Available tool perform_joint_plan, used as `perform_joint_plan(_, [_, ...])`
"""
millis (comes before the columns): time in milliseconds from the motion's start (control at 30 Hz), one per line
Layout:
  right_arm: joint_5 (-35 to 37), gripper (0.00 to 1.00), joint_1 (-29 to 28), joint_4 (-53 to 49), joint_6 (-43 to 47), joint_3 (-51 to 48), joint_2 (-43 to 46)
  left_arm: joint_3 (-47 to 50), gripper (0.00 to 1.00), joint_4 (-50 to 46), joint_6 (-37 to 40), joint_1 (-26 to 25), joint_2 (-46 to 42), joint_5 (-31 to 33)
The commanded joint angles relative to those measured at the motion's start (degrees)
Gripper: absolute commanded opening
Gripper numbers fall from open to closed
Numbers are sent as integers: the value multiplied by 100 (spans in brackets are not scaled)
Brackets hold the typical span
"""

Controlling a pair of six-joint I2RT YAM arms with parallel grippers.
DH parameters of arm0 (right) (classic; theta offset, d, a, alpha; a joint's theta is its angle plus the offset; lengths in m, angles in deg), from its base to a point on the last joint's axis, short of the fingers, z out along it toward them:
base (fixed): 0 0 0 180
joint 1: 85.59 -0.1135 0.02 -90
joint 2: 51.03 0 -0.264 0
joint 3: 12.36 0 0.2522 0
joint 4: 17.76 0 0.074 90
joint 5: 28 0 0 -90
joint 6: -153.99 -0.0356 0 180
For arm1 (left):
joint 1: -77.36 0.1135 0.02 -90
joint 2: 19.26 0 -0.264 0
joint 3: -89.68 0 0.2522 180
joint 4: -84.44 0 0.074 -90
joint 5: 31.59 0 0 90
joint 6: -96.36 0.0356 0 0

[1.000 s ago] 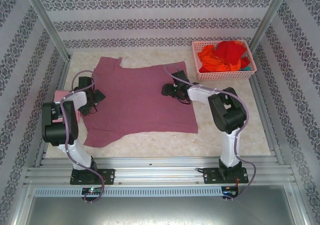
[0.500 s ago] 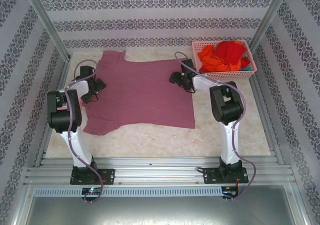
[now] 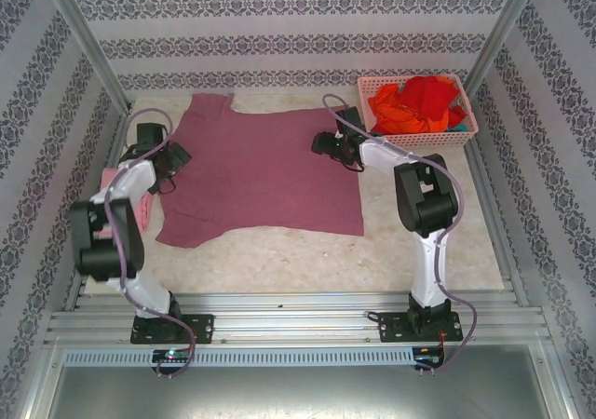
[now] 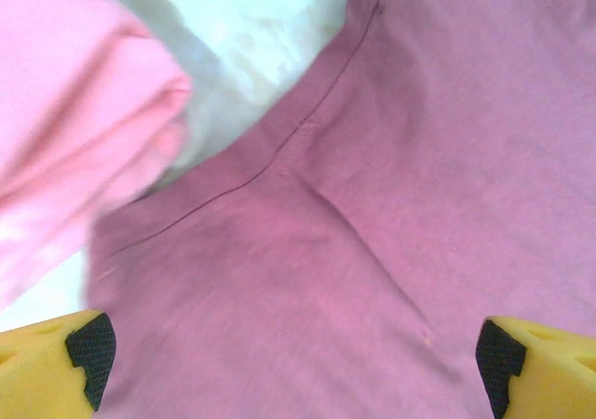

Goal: Fold and stack the t-shirts

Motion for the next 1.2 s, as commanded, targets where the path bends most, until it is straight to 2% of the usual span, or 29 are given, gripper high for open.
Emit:
perform_joint_plan(0, [-312,76,-250,433,459,-459,785,590,100,-617,-359,30,-869,538])
perform_joint_plan(133, [-269,77,-553,471,817,-1056,1399,1145,86,-1541,-743,56,-1831,887])
perform_joint_plan(300, [-473,77,-741,795,514,-1692,1798,1534,79,-2189,-1434,57,-2242,543])
perform_joint_plan(400, [-558,77,-800,967,358,-1885,1873,1555,75,-2253,-1723,57,-2000,384])
perform_joint_plan(600, [-720,77,-913,911,554,-1836,1932,1250,57,-2223,-2123,52,-1061,200])
perform_joint_plan(733, [-650,77,-940,886,604,-1918,2035,1139,50,-2195,-2199,41,-483,-93])
perform_joint_plan(867, [-588,77,-941,906,549,-2091,2118,1276,47,-2152,-2330,30,-348,-107])
perform_joint_plan(1167, [-570,77,-940,957,406,-2223,2147,1295,48,-2565,-2282,30,-525,348])
